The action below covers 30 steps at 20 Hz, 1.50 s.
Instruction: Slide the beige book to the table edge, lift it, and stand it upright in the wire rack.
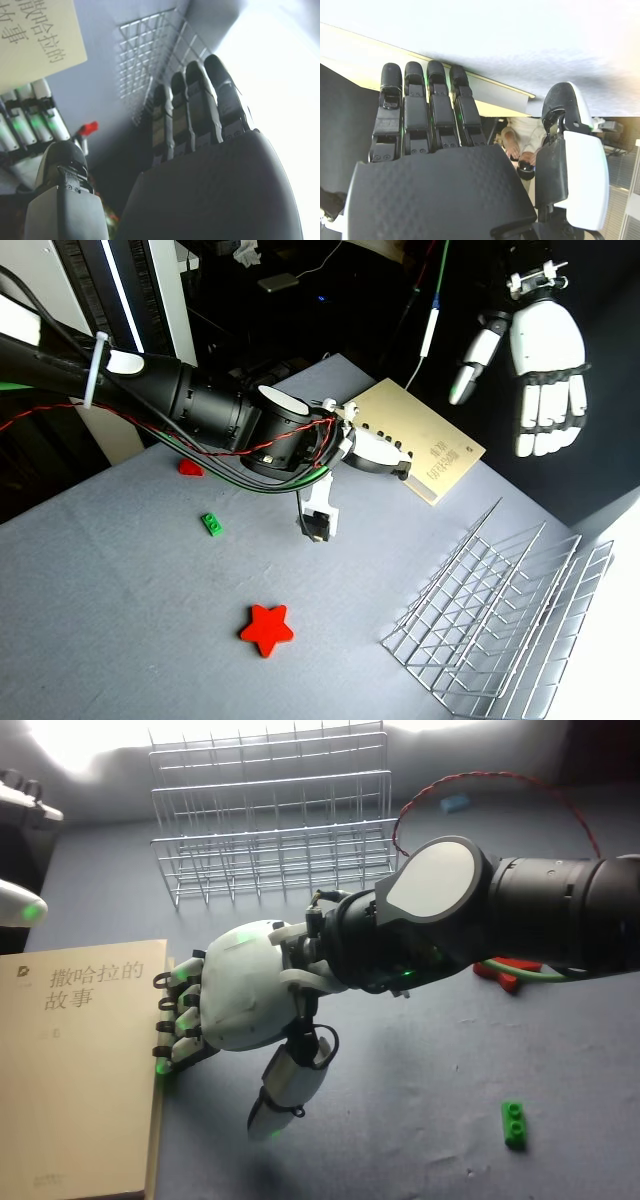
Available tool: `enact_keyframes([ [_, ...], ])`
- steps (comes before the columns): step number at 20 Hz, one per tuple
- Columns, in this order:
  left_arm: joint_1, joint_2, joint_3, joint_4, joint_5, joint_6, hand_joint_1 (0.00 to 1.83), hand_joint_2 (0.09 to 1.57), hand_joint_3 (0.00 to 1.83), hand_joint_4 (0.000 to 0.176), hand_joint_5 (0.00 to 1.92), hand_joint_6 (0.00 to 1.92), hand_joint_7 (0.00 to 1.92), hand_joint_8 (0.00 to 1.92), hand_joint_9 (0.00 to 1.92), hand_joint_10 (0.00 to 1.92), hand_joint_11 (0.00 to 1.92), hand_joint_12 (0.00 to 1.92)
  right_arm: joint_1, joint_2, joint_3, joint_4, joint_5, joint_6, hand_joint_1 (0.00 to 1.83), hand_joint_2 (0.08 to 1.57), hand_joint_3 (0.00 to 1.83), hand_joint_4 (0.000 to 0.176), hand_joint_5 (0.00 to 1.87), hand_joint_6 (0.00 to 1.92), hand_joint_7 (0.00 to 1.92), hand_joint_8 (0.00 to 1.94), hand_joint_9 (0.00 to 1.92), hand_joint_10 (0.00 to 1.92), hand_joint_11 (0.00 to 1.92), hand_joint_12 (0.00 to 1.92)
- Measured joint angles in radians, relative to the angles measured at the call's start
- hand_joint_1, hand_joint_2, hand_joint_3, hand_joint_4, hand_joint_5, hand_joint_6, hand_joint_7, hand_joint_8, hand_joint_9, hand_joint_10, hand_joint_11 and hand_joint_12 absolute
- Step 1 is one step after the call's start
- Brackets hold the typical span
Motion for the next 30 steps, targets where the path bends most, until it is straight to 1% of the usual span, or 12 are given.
enact_keyframes([
  [4,0.033,0.000,0.002,-0.012,0.156,-0.076,0.26,1.06,0.00,0.000,0.30,0.00,0.30,0.00,0.29,0.01,0.00,0.69,0.000,-0.013,0.009,0.003,-0.007,0.002,0.17,1.04,0.00,0.000,0.25,0.00,0.25,0.00,0.25,0.00,0.00,0.66],
  [6,0.051,0.000,0.002,-0.021,0.233,-0.118,0.26,1.07,0.00,0.000,0.27,0.00,0.29,0.00,0.27,0.00,0.00,0.64,0.000,-0.019,0.009,0.003,-0.015,0.002,0.16,1.04,0.00,0.000,0.25,0.00,0.27,0.01,0.25,0.00,0.00,0.68],
  [8,0.058,0.000,0.002,-0.057,0.306,-0.126,0.29,1.08,0.00,0.000,0.28,0.00,0.29,0.00,0.24,0.00,0.00,0.58,0.000,-0.029,0.010,0.003,-0.024,0.002,0.16,1.06,0.00,0.000,0.23,0.00,0.25,0.00,0.23,0.00,0.00,0.57],
  [9,0.059,0.000,0.001,-0.065,0.354,-0.127,0.26,1.09,0.00,0.000,0.29,0.00,0.29,0.00,0.23,0.00,0.00,0.53,0.000,-0.033,0.011,0.005,-0.029,0.002,0.18,1.05,0.00,0.000,0.22,0.00,0.25,0.00,0.25,0.01,0.00,0.64],
  [13,0.059,0.001,-0.014,-0.084,0.471,-0.127,0.32,1.07,0.00,0.000,0.32,0.00,0.33,0.00,0.29,0.01,0.00,0.66,0.006,-0.048,0.011,-0.003,-0.042,0.004,0.20,1.04,0.00,0.000,0.22,0.00,0.25,0.00,0.25,0.00,0.00,0.63],
  [16,0.059,0.002,-0.038,-0.103,0.564,-0.127,0.30,1.06,0.00,0.000,0.30,0.00,0.32,0.00,0.29,0.00,0.00,0.67,0.007,-0.068,0.008,-0.002,-0.034,0.009,0.17,1.04,0.00,0.000,0.22,0.00,0.25,0.00,0.25,0.00,0.00,0.63],
  [18,0.059,0.002,-0.040,-0.159,0.635,-0.101,0.28,1.07,0.00,0.000,0.27,0.00,0.29,0.00,0.27,0.00,0.00,0.60,0.007,-0.079,0.008,-0.002,-0.030,0.011,0.15,1.04,0.00,0.000,0.24,0.01,0.26,0.00,0.26,0.00,0.00,0.65],
  [21,0.074,0.003,-0.056,-0.214,0.715,-0.085,0.40,1.04,0.00,0.000,0.28,0.00,0.29,0.00,0.28,0.00,0.00,0.62,0.007,-0.074,0.008,-0.002,-0.022,0.011,0.13,1.06,0.01,0.000,0.22,0.00,0.24,0.00,0.25,0.00,0.00,0.66],
  [22,0.076,0.003,-0.065,-0.243,0.752,-0.085,0.51,1.00,0.00,0.000,0.35,0.01,0.34,0.01,0.33,0.01,0.00,0.71,0.007,-0.072,0.008,-0.003,-0.018,0.011,0.14,1.07,0.01,0.000,0.21,0.00,0.23,0.00,0.24,0.00,0.00,0.60],
  [26,0.083,0.003,-0.080,-0.292,0.822,-0.079,0.63,0.99,0.00,0.000,0.36,0.00,0.35,0.00,0.35,0.01,0.00,0.82,0.007,-0.059,0.004,-0.003,-0.012,0.013,0.13,1.07,0.00,0.000,0.19,0.00,0.21,0.00,0.23,0.00,0.00,0.56],
  [27,0.085,0.003,-0.087,-0.298,0.842,-0.079,0.63,0.99,0.00,0.000,0.36,0.00,0.35,0.00,0.35,0.01,0.00,0.82,0.006,-0.050,-0.005,-0.003,-0.016,0.016,0.13,1.07,0.00,0.000,0.19,0.00,0.21,0.00,0.23,0.00,0.00,0.56],
  [30,0.088,0.003,-0.090,-0.364,0.888,-0.042,0.79,0.97,0.00,0.000,0.34,0.00,0.32,0.01,0.31,0.00,0.00,0.76,-0.010,0.003,-0.062,0.001,-0.038,0.016,0.13,1.07,0.00,0.000,0.22,0.01,0.24,0.00,0.25,0.00,0.00,0.61],
])
